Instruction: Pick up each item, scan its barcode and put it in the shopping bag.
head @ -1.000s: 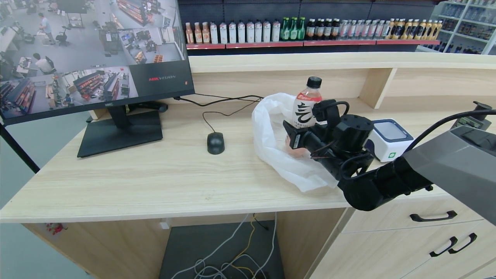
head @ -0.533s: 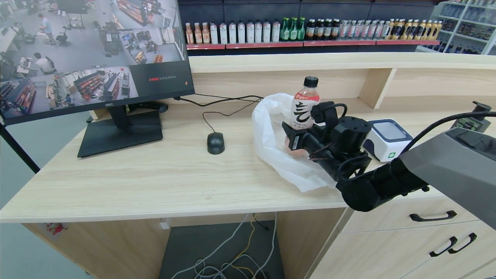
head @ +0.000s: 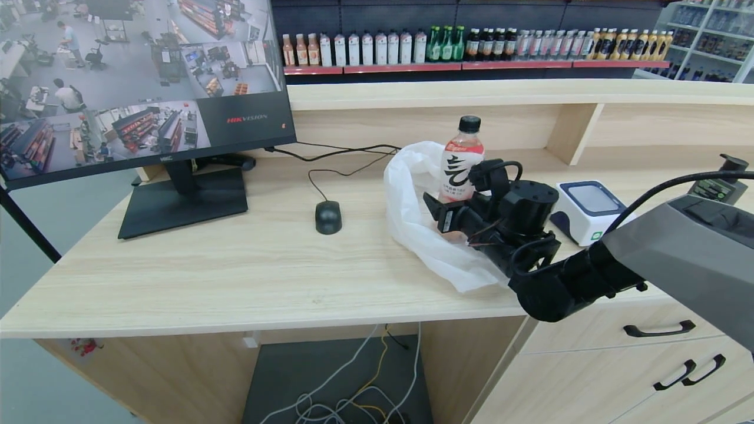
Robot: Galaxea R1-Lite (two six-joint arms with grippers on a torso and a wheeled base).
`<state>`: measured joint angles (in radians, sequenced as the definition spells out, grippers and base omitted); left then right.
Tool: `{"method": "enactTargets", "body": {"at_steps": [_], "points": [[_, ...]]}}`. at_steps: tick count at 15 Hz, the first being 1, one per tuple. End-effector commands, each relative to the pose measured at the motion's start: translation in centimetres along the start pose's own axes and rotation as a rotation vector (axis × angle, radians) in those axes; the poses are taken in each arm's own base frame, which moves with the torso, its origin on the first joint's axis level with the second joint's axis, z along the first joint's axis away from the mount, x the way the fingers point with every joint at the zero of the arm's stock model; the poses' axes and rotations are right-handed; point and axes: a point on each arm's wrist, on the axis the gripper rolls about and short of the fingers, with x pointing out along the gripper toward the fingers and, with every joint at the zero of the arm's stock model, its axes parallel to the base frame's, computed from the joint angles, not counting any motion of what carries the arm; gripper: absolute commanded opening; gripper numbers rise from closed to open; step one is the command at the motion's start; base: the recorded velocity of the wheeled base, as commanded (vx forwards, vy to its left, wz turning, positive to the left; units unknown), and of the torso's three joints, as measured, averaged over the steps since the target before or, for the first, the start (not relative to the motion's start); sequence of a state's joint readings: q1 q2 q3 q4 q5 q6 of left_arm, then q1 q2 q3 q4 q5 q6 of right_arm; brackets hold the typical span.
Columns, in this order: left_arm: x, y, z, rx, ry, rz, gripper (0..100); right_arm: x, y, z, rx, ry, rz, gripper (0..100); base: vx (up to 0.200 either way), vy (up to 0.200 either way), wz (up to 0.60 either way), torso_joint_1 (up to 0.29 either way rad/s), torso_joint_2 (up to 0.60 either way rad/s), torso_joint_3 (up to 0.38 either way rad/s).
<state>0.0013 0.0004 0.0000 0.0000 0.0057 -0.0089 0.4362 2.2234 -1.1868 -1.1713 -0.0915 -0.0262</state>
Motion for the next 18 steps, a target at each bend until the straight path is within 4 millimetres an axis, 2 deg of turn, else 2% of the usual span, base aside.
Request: {"method": "enactTargets", "body": {"at_steps": [1, 9, 15, 18], "points": [[0.0, 0.0, 0.0, 0.000, 0.000, 0.001, 100, -0.1, 0.0, 0.9, 0.002, -0.031, 0.001, 100, 0.000, 0.000, 0.00, 0.000, 0.00, 0.000], [0.0, 0.0, 0.0, 0.000, 0.000, 0.001, 100, -0.9, -0.2, 2.9, -0.010, -0.095, -0.006, 100, 0.000, 0.000, 0.00, 0.000, 0.00, 0.000], [0.0, 0.0, 0.0, -0.002, 0.000, 0.001, 100, -4.1, -0.4, 5.0, -0.020, -0.125, -0.005, 100, 0.000, 0.000, 0.00, 0.000, 0.00, 0.000], [0.0, 0.0, 0.0, 0.000, 0.000, 0.001, 100, -7.1, -0.7, 7.0, -0.025, -0.170, -0.006, 100, 0.000, 0.000, 0.00, 0.000, 0.00, 0.000]]}}
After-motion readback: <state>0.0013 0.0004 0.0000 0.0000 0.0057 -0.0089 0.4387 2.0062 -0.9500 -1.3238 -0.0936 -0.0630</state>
